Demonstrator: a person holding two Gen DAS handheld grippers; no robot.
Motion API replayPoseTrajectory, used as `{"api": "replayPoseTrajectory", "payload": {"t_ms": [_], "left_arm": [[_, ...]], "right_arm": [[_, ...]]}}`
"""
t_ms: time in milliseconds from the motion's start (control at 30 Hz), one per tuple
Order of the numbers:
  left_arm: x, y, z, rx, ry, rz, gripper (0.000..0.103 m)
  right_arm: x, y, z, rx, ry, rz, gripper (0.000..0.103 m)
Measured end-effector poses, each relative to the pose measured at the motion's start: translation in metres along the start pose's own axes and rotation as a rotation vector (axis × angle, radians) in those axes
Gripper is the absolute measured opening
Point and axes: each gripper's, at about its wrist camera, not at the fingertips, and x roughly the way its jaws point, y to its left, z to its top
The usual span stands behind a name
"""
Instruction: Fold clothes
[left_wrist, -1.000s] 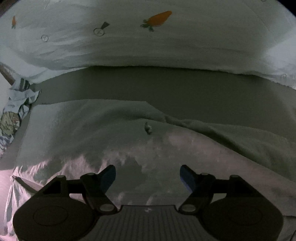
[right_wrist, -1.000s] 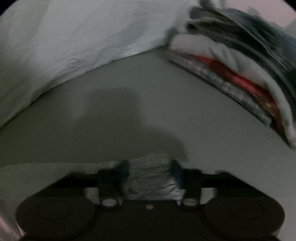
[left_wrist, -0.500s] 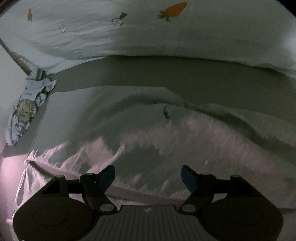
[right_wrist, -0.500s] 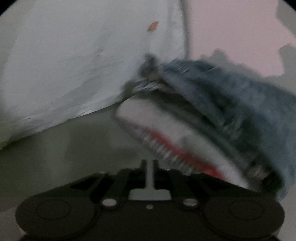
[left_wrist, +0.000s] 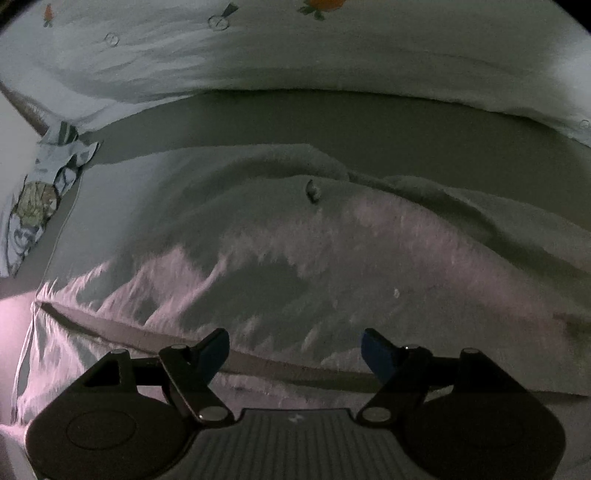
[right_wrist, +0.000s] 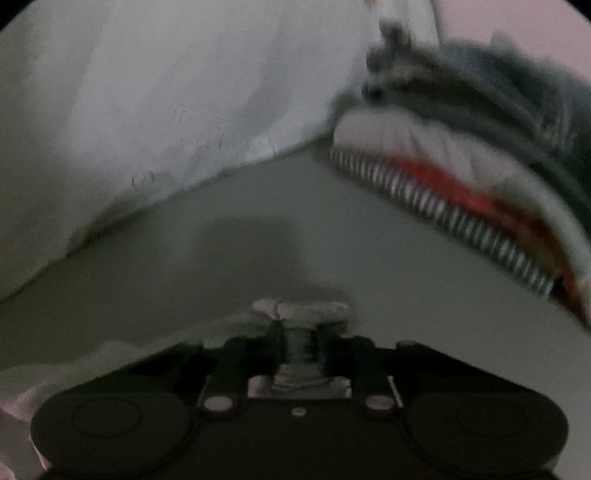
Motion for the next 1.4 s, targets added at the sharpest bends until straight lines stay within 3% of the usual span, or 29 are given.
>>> {"api": "replayPoseTrajectory", "payload": {"t_ms": [67,167,233,267,300,367,433,500,667,767,967,1133,1400], "left_arm": [[-0.001,0.001,0.003,-0.003,-0.012,0.005,0.079],[0.003,0.006,0.005,-0.027,-0.006,0.003,0.080],[0.008,0.010,0.005,-0.042,0.007,0.010,0.080],[0.011,0.012,0.005,-0.049,0.014,0.014,0.080],[0.012,0.014,0.005,-0.052,0.016,0.020,0.080],[0.013,0.019,0.003,-0.059,0.019,0.032,0.080],[0.015,0.027,0.000,-0.076,0.025,0.047,0.081],[0.017,0.035,-0.003,-0.100,0.032,0.061,0.083],[0.023,0.061,-0.015,-0.185,0.060,0.039,0.084],[0.031,0.070,-0.025,-0.176,0.075,0.043,0.084],[0.033,0.085,-0.037,-0.203,0.064,-0.013,0.084],[0.021,0.089,-0.049,-0.206,0.025,-0.039,0.084],[-0.006,0.087,-0.086,-0.222,0.020,-0.035,0.084]], "right_arm": [[-0.009,-0.004,0.009,-0.031,-0.054,-0.096,0.010],[0.008,-0.024,0.013,0.051,-0.009,-0.208,0.013],[0.023,-0.031,0.009,0.086,0.071,-0.240,0.023],[0.026,-0.029,0.009,0.081,0.083,-0.247,0.034],[0.024,-0.024,0.008,0.059,0.073,-0.261,0.048],[0.020,-0.013,0.009,0.013,0.053,-0.285,0.063],[0.015,-0.004,0.009,-0.009,0.052,-0.295,0.067],[0.005,0.005,0.006,-0.006,0.067,-0.279,0.079],[-0.027,0.038,-0.022,-0.082,0.113,-0.211,0.080],[-0.046,0.044,-0.048,-0.081,0.163,-0.196,0.083],[-0.104,0.027,-0.098,-0.072,0.204,-0.294,0.085],[-0.143,-0.017,-0.133,0.082,0.218,-0.325,0.086],[-0.165,-0.089,-0.162,0.443,0.155,-0.197,0.087]]}}
